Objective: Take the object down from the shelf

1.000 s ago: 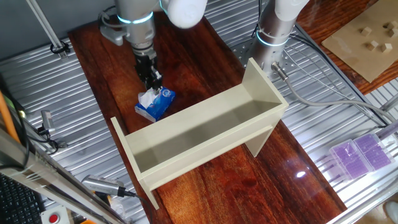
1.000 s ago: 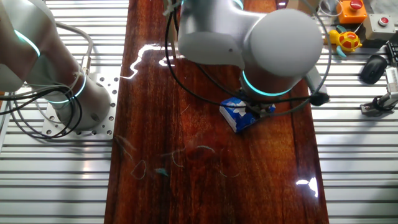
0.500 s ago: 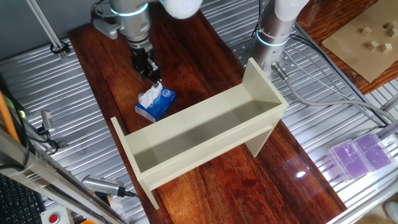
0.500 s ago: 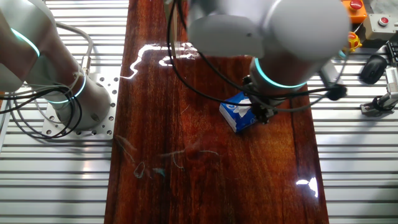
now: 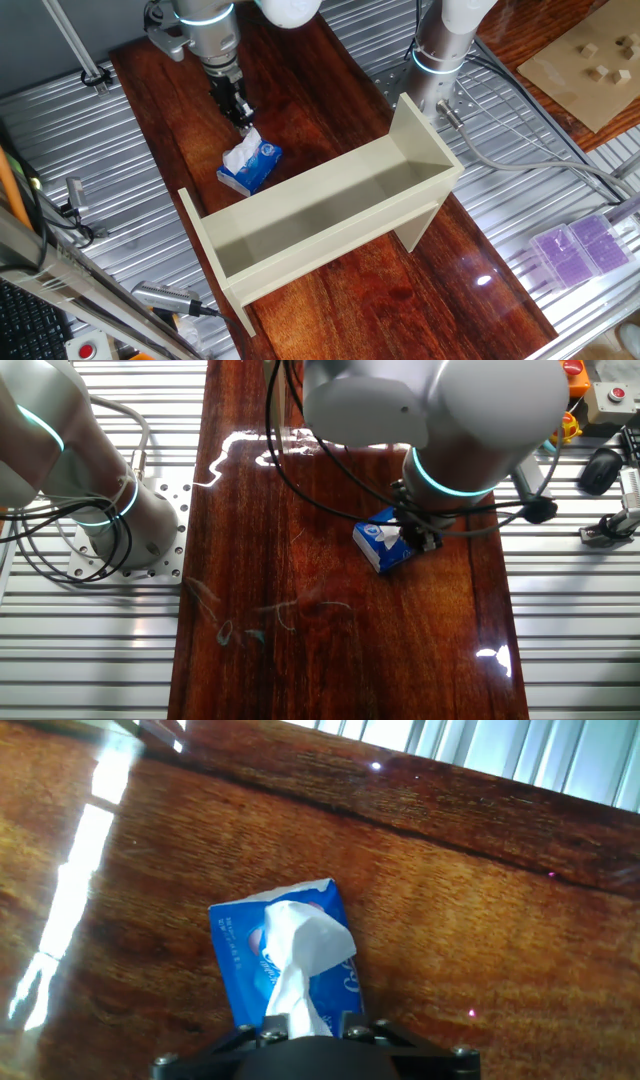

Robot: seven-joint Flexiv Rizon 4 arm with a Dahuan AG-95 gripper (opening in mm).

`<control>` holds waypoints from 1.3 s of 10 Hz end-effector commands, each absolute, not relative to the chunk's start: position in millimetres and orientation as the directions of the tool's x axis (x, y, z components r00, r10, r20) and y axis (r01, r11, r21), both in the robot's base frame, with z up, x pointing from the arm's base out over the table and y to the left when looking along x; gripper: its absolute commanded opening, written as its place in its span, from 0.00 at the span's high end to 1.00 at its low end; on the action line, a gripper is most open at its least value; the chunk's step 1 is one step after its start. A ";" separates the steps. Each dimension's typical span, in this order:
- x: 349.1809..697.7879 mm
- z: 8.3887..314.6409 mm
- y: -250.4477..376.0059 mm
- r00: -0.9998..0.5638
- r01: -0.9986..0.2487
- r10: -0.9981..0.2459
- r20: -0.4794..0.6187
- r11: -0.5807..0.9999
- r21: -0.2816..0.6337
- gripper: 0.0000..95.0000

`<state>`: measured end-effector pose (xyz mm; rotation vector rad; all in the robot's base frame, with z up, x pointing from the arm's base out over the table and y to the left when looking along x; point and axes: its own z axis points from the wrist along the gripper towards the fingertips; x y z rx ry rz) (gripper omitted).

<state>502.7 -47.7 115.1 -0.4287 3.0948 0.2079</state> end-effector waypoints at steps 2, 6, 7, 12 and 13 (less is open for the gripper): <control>501.6 114.8 -49.1 -0.963 -0.270 -0.268 -0.029 0.955 0.126 1.00; 501.7 101.8 -79.4 -0.944 -0.331 -0.328 -0.041 0.936 0.124 1.00; 500.1 93.3 -98.2 -0.924 -0.383 -0.380 -0.044 0.917 0.116 1.00; 494.5 88.1 -108.5 -0.930 -0.367 -0.367 0.024 0.930 0.019 1.00; 494.7 87.2 -108.4 -0.929 -0.369 -0.369 0.023 0.929 0.018 1.00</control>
